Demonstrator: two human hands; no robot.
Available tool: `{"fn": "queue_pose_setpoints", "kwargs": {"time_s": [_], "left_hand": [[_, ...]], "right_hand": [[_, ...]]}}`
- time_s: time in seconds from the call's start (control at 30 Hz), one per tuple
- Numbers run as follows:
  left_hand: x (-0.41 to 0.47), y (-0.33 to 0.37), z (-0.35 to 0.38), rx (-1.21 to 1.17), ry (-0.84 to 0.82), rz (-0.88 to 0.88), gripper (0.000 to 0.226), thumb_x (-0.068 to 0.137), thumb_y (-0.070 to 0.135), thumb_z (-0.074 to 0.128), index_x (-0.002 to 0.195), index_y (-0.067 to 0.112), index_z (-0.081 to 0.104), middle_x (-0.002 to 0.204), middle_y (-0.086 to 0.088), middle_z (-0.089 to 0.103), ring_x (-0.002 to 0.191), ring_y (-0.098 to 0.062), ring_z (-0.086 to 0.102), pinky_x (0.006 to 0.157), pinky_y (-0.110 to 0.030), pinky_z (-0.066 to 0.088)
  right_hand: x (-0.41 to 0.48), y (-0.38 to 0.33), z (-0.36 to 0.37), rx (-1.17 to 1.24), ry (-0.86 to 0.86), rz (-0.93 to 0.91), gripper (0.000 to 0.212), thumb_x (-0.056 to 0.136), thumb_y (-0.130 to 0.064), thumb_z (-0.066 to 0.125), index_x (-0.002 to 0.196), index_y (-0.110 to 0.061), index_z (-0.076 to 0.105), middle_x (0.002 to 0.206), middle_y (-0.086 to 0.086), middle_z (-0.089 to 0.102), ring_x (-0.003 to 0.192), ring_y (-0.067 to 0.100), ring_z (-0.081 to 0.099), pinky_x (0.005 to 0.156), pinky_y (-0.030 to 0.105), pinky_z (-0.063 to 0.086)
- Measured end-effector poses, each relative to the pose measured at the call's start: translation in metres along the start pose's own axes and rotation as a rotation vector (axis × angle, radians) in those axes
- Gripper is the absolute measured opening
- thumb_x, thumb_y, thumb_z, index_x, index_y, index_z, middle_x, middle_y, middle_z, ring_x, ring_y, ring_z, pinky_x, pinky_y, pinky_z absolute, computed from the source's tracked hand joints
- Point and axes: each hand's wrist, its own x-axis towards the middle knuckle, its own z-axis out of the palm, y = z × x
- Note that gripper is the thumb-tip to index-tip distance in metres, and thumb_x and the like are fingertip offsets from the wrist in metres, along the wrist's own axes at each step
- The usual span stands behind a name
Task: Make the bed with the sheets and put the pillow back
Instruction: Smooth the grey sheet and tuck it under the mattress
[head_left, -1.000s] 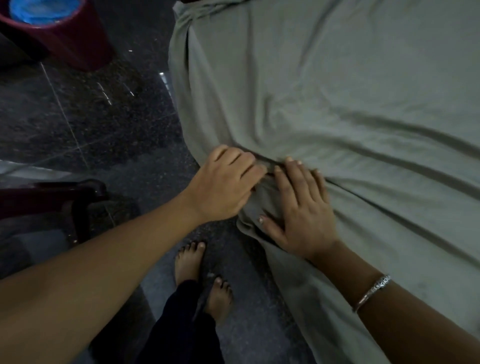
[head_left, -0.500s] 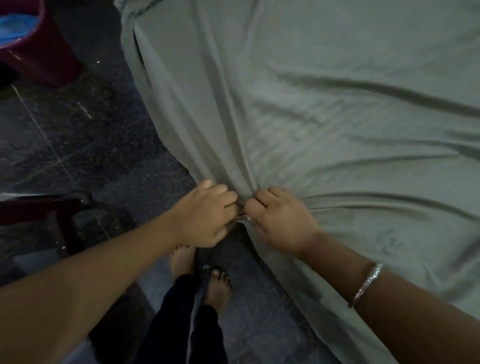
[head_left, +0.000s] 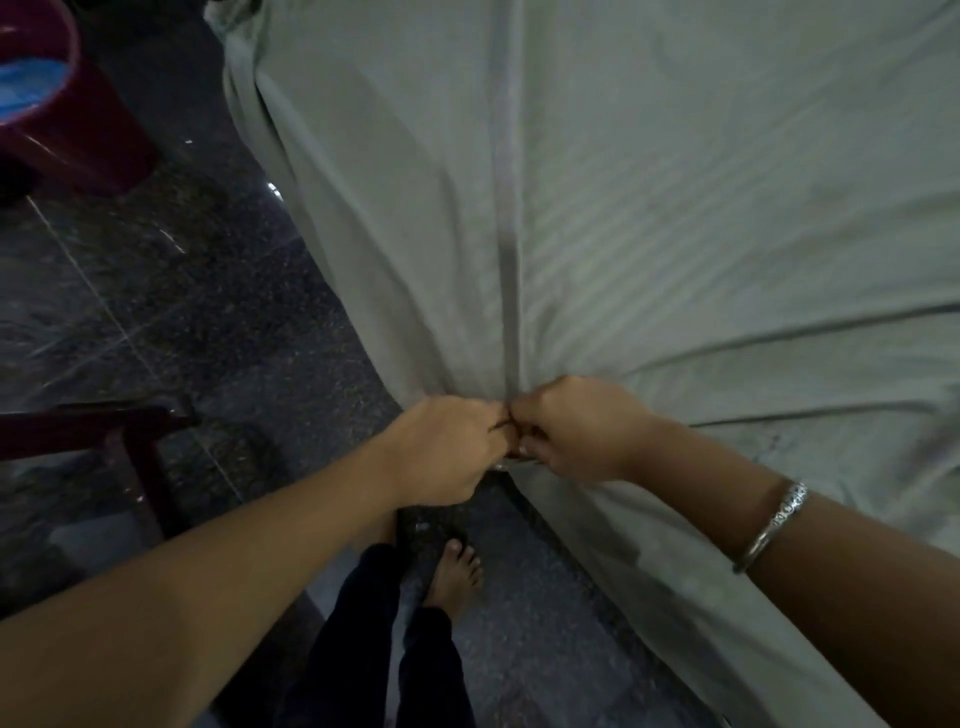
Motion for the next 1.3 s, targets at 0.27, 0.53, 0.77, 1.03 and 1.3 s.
{"fn": "queue_pose_setpoints", "kwargs": {"time_s": [0.27,0.53,0.77,1.03,1.3], "left_hand": [[0.014,-0.03,-0.023,0.258,0.157,-0.306,0.016,0.071,0.019,0.057,0.08,0.007,0.053,0.079,-0.014,0.051,0.067,-0.032,0.051,0.054,-0.035,0.038],[0.002,-0.046,-0.036,0.211,0.146,-0.208,0.012,0.072,0.021,0.044,0.069,0.011,0.05,0.067,-0.009,0.051,0.058,-0.028,0.051,0.051,-0.028,0.028],[-0.005,-0.099,-0.059,0.174,0.415,-0.593,0.035,0.077,0.024,0.042,0.098,0.002,0.057,0.1,-0.023,0.054,0.084,-0.041,0.054,0.07,-0.047,0.05],[-0.009,-0.175,-0.092,-0.094,0.557,-0.786,0.051,0.098,0.018,0.042,0.145,0.004,0.028,0.154,-0.02,0.014,0.14,-0.034,0.024,0.112,-0.039,0.029],[0.004,-0.242,-0.101,-0.344,0.725,-0.732,0.061,0.093,0.003,0.036,0.15,0.008,0.014,0.159,-0.007,0.002,0.146,-0.013,-0.001,0.107,-0.01,-0.003]], "right_hand": [[0.023,-0.008,-0.013,-0.11,0.172,0.209,0.04,0.09,-0.039,0.052,0.114,-0.01,0.041,0.113,0.015,0.06,0.101,0.036,0.061,0.075,0.038,0.046],[0.04,-0.034,-0.01,-0.196,0.207,0.042,0.024,0.093,-0.023,0.046,0.113,-0.012,0.055,0.109,0.009,0.063,0.096,0.032,0.064,0.065,0.034,0.043],[0.104,-0.027,-0.045,-0.217,0.507,0.023,0.049,0.074,-0.038,0.067,0.113,-0.011,0.055,0.107,0.02,0.055,0.093,0.04,0.054,0.073,0.045,0.046],[0.203,-0.036,-0.105,-0.282,0.248,-0.009,0.093,0.085,-0.061,0.049,0.151,-0.02,-0.001,0.159,0.007,-0.001,0.145,0.032,0.002,0.113,0.055,0.012],[0.278,-0.051,-0.135,-0.345,0.238,0.034,0.103,0.082,-0.054,0.056,0.151,-0.016,-0.01,0.159,0.0,-0.012,0.146,0.025,-0.008,0.115,0.055,0.009]]}}
